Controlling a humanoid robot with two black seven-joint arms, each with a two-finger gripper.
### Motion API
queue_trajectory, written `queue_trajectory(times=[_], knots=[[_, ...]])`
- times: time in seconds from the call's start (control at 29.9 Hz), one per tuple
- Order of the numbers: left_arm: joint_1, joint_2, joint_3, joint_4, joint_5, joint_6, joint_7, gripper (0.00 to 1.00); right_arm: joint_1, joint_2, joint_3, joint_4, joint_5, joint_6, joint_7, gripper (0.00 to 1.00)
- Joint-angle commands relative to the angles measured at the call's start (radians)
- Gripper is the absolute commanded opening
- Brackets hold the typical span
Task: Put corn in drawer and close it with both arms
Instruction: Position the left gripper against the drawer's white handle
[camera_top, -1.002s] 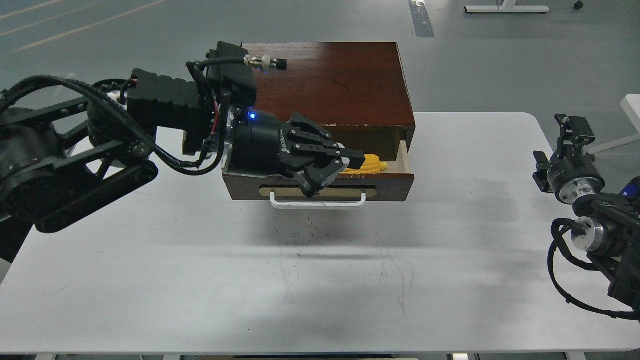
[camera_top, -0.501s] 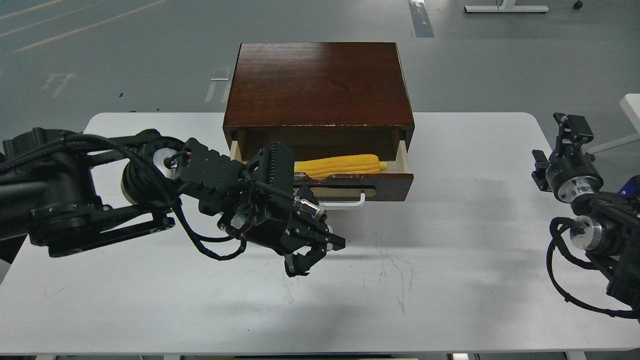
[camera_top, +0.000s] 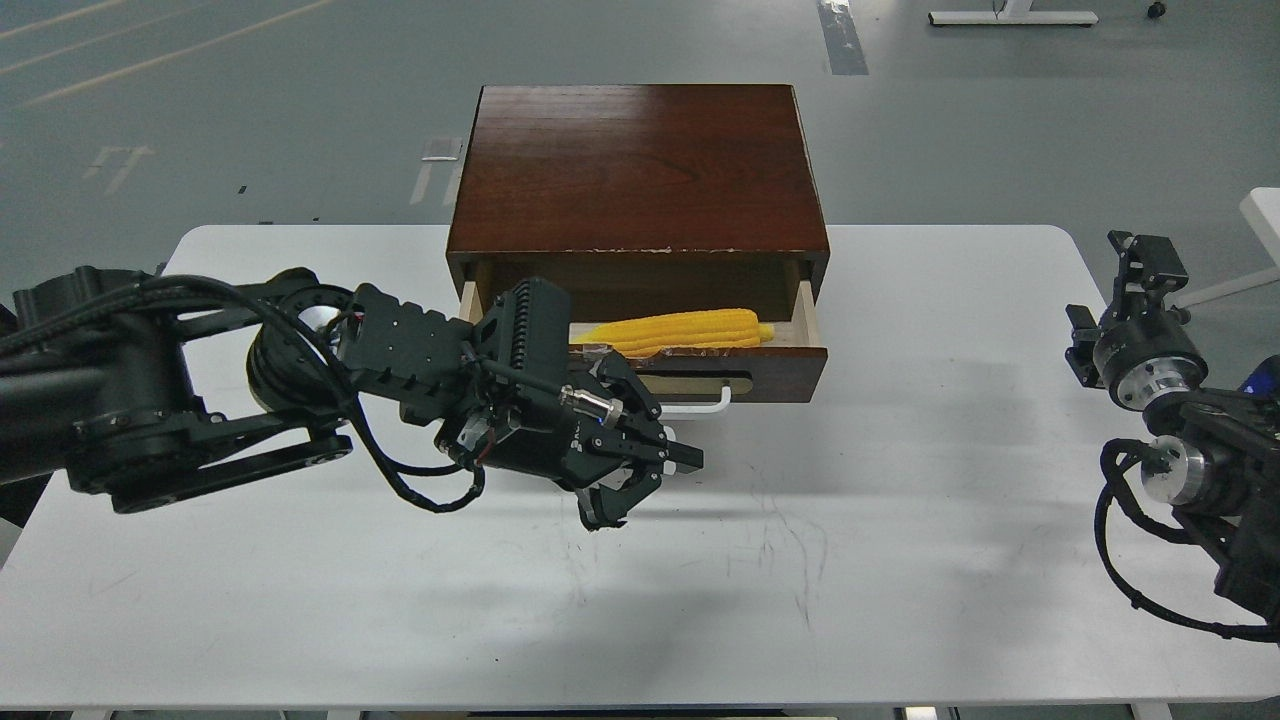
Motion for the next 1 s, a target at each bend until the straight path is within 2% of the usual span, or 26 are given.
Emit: queue_trajectory(times=[0.0,0.07,0.27,0.57,0.97], knots=[[-0.004,0.012,-0.001,0.009,0.000,0.076,-0.002,0.00,0.000,0.000,-0.004,0.000,0.000,0.001,0.000,1.00],[0.000,0.022,0.004,0.005,0.000,0.102,-0.003,0.00,0.000,0.000,-0.007,0.000,0.000,0.003,0.000,1.00],[-0.015,0.020,0.091,0.008,0.000,0.104,-0.005,0.00,0.000,0.000,-0.008,0.000,0.000,0.001,0.000,1.00],[-0.018,-0.001,0.117,0.106,0.000,0.103,-0.009,0.00,-0.005,0.000,-0.011,0.000,0.000,0.001,0.000,1.00],[-0.003,-0.001,0.154,0.109,0.000,0.103,-0.009,0.00,-0.007,0.000,-0.013,0.000,0.000,0.000,0.000,1.00]])
